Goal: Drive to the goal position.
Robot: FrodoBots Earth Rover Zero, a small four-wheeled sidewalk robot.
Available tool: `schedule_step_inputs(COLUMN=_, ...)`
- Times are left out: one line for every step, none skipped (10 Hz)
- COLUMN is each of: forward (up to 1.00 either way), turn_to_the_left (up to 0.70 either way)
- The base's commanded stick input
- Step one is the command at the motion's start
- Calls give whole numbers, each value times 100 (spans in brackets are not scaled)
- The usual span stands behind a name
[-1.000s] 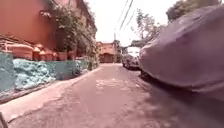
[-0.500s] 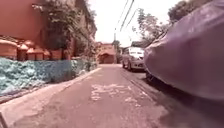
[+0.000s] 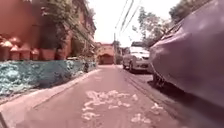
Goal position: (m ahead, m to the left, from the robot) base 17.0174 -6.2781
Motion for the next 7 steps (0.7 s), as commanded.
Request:
schedule_step_inputs(forward=100, turn_to_the_left=0)
schedule_step_inputs(forward=100, turn_to_the_left=0)
schedule_step_inputs(forward=100, turn_to_the_left=0)
schedule_step_inputs(forward=100, turn_to_the_left=0)
schedule_step_inputs(forward=100, turn_to_the_left=0)
schedule_step_inputs(forward=100, turn_to_the_left=0)
schedule_step_inputs(forward=100, turn_to_the_left=0)
